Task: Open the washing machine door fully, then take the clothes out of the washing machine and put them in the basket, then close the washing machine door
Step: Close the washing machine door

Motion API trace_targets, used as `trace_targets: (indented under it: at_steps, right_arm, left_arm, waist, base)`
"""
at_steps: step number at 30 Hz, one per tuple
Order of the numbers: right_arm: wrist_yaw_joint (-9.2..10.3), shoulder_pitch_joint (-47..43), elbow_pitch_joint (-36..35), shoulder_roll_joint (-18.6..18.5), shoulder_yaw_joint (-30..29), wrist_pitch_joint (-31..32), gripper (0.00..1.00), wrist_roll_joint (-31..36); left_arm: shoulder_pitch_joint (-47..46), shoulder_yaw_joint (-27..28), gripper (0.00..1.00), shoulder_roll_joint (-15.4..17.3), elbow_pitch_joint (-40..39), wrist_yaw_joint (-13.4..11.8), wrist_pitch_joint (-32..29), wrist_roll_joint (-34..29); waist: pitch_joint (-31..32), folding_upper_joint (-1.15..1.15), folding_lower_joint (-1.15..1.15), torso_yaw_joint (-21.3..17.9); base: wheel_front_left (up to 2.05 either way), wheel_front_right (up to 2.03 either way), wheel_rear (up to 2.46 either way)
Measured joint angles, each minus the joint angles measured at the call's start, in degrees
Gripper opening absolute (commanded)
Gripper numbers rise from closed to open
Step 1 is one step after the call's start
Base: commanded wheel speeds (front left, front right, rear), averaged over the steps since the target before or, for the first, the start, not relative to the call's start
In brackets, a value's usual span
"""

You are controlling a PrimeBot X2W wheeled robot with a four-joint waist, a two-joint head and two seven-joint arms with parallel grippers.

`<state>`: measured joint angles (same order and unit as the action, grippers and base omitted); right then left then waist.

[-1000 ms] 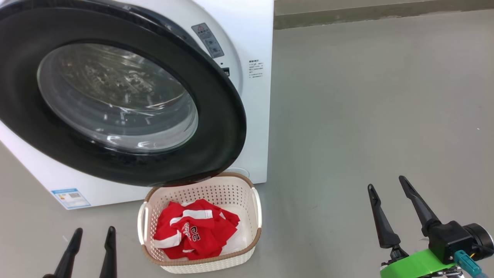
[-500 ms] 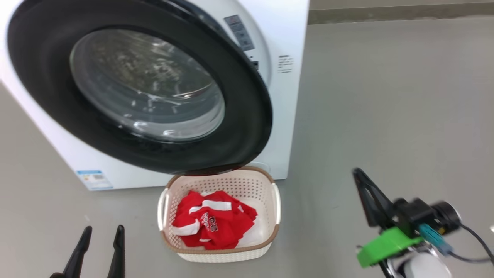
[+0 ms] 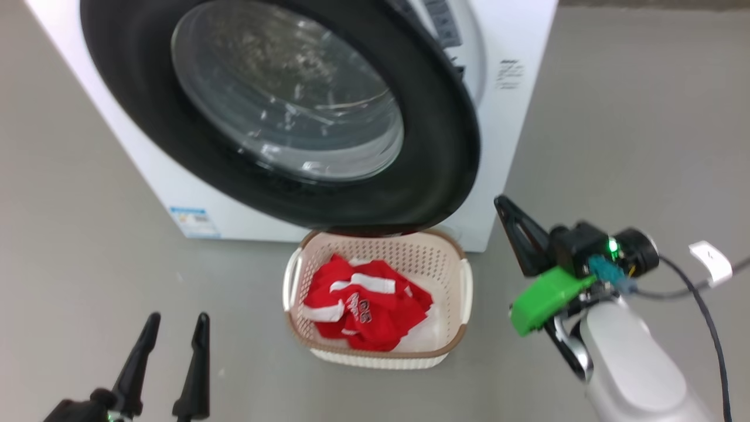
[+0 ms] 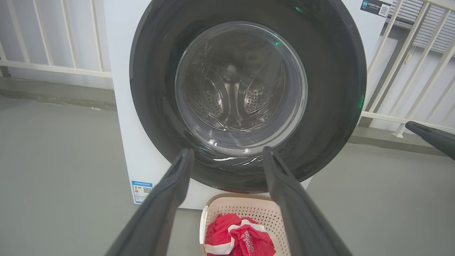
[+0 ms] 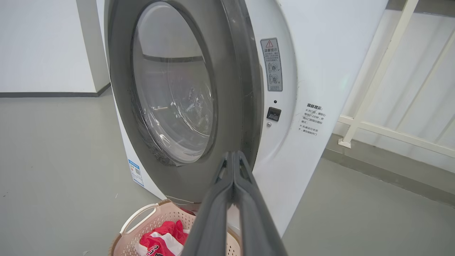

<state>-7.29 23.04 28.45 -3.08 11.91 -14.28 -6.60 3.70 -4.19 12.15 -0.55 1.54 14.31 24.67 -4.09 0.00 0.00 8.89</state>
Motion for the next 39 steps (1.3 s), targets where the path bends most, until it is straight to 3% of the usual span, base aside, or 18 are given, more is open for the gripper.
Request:
trace_targets:
  at_steps: [19,34,39]
  right_arm:
    - [-0.25,21.18,12.40,-2.04,2.52,1.15,0.00,-2.53]
    - [-0.27,34.61,19.41,-2.78,-1.68,0.05,0.00,-3.03]
    - [-1.11,35.77,16.94,-1.30,-5.99,-0.37,0.00,-0.14]
  left_arm:
    - [-7.20,-1.13,1.00,-3.52,0.80,2.13,0.00,-1.59]
    - [-11.41,-0.79,1.00,-5.50,1.57,4.60,0.01,-2.63]
    - [-12.82,-1.34,1.00,-5.75,2.45,5.05,0.04,-2.65]
  waist:
    - [-11.03,0.00,0.00,6.76]
    - [-19.24,0.00,0.00,8.11]
    - [-21.20,0.00,0.00,8.12]
  base:
    - [0.00,0.00,0.00]
    - [0.00,0.00,0.00]
    - [0.00,0.00,0.00]
